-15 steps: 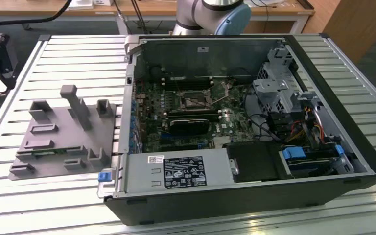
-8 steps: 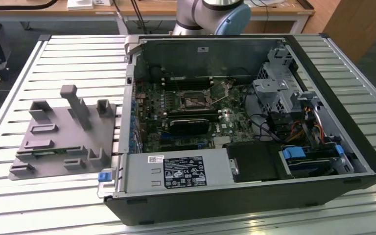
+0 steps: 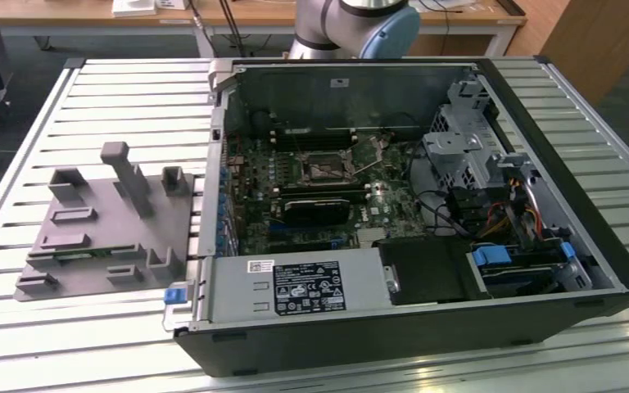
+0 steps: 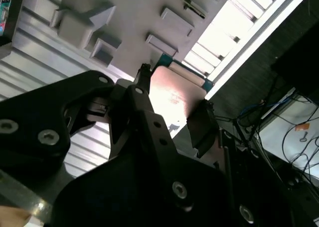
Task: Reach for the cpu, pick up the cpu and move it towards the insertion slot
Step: 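Pick up the cpu and move it towards the insertion slot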
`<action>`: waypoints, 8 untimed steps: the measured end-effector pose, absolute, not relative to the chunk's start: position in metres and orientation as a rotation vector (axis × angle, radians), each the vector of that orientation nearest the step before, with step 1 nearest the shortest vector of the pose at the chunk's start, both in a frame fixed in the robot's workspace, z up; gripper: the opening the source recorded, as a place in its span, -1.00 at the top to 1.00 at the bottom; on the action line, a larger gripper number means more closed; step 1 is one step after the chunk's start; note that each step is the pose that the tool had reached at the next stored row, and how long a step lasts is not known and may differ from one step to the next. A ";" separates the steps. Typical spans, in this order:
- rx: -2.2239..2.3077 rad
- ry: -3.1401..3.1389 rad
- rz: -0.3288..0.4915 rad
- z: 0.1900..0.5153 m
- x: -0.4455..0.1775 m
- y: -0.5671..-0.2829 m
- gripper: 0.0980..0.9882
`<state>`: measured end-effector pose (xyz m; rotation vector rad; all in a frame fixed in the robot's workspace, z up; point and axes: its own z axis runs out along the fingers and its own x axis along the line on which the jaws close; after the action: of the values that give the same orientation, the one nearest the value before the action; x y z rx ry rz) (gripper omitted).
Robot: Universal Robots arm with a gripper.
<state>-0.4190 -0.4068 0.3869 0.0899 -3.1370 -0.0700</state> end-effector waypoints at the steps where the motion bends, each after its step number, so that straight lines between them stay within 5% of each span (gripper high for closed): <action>1: 0.090 -3.137 -0.070 0.387 -0.416 -0.407 0.00; 8: 0.090 -3.137 -0.070 0.387 -0.394 -0.407 0.00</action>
<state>-0.3939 -0.4068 0.3868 0.0900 -3.1375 -0.0702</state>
